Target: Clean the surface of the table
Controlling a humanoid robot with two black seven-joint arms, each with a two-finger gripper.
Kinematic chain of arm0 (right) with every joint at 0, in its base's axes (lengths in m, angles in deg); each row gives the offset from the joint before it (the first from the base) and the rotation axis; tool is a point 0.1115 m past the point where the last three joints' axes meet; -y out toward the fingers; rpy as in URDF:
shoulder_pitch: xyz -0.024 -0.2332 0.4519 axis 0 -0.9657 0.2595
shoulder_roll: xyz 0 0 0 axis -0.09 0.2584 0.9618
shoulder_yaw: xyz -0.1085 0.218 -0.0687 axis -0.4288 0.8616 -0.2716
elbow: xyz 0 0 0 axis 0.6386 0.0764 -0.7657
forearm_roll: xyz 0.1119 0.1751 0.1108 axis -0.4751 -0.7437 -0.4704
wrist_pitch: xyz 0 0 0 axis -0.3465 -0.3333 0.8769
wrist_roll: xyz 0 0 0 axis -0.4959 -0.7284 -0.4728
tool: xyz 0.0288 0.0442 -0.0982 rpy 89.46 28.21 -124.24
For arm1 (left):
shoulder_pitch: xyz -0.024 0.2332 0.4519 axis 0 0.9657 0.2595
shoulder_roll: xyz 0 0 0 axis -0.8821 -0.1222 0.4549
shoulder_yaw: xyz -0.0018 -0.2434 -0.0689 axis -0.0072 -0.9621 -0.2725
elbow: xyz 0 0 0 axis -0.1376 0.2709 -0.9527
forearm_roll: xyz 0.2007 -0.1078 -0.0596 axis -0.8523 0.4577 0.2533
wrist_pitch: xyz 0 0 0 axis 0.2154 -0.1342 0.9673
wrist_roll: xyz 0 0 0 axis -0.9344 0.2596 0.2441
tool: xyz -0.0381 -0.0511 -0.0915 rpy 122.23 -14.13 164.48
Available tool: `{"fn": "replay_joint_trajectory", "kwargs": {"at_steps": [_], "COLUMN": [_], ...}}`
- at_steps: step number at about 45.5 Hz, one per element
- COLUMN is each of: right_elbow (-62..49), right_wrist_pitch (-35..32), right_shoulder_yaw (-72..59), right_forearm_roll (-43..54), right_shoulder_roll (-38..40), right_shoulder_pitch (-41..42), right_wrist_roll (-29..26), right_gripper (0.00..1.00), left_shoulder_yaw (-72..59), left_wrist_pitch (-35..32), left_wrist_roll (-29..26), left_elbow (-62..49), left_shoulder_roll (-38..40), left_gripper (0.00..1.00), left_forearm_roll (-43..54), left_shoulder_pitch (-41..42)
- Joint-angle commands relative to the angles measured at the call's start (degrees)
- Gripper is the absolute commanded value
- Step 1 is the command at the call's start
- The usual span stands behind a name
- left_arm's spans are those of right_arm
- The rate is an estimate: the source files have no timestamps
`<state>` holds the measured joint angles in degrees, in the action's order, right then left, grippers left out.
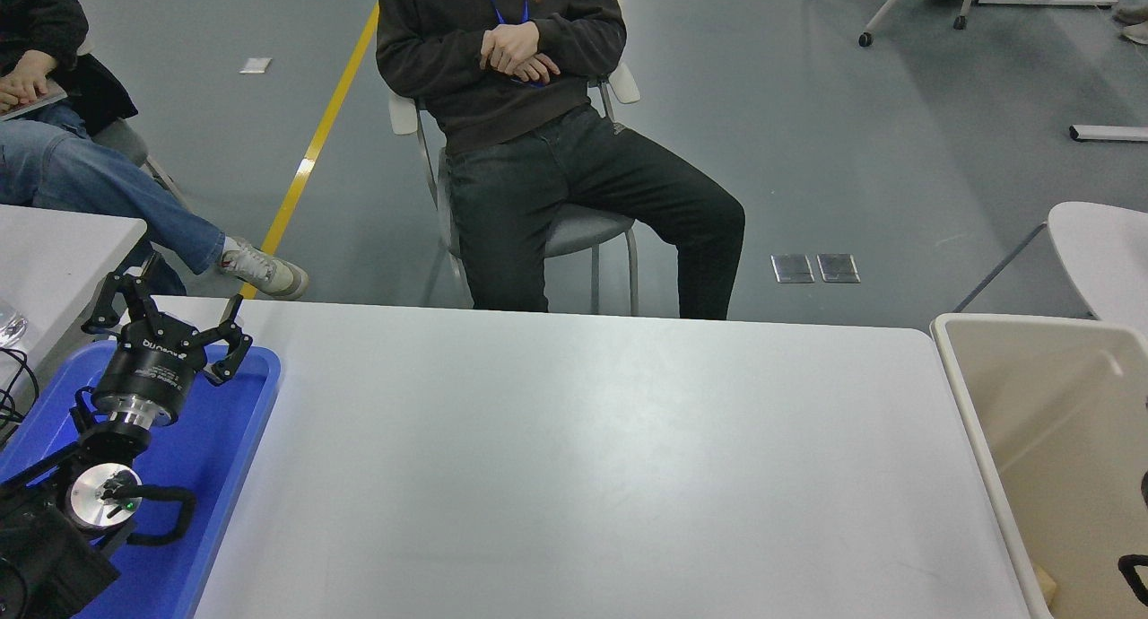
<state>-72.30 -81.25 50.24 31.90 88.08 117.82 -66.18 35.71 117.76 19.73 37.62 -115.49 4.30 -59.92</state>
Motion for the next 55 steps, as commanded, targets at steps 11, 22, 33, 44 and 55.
{"fn": "replay_joint_trajectory", "kwargs": {"at_steps": [11, 22, 33, 44, 55], "right_elbow": [3.8, 18.9, 37.7, 46.7, 49.5], "right_wrist_pitch": [-11.5, -24.8, -25.2, -29.1, -32.3], "right_shoulder_yaw": [18.7, 43.3, 51.2, 56.3, 61.2], "right_forearm_roll": [-5.3, -5.3, -5.0, -4.3, -2.6], "right_shoulder_roll": [3.9, 10.3, 12.5, 6.4, -0.1], "right_shoulder_pitch": [0.5, -4.4, -10.0, -14.4, -15.8], "right_wrist_roll": [0.0, 0.0, 0.7, 0.8, 0.8], "right_gripper": [0.98, 0.99, 0.99, 0.99, 0.99], "left_shoulder_yaw": [0.0, 0.0, 0.0, 0.0, 0.0], "left_wrist_pitch": [0.0, 0.0, 0.0, 0.0, 0.0], "left_wrist_roll": [0.0, 0.0, 0.0, 0.0, 0.0], "left_elbow": [0.0, 0.0, 0.0, 0.0, 0.0], "left_shoulder_roll": [0.0, 0.0, 0.0, 0.0, 0.0], "left_gripper": [1.00, 1.00, 1.00, 1.00, 1.00], "left_forearm_roll": [0.0, 0.0, 0.0, 0.0, 0.0], "left_shoulder_pitch": [0.0, 0.0, 0.0, 0.0, 0.0]}}
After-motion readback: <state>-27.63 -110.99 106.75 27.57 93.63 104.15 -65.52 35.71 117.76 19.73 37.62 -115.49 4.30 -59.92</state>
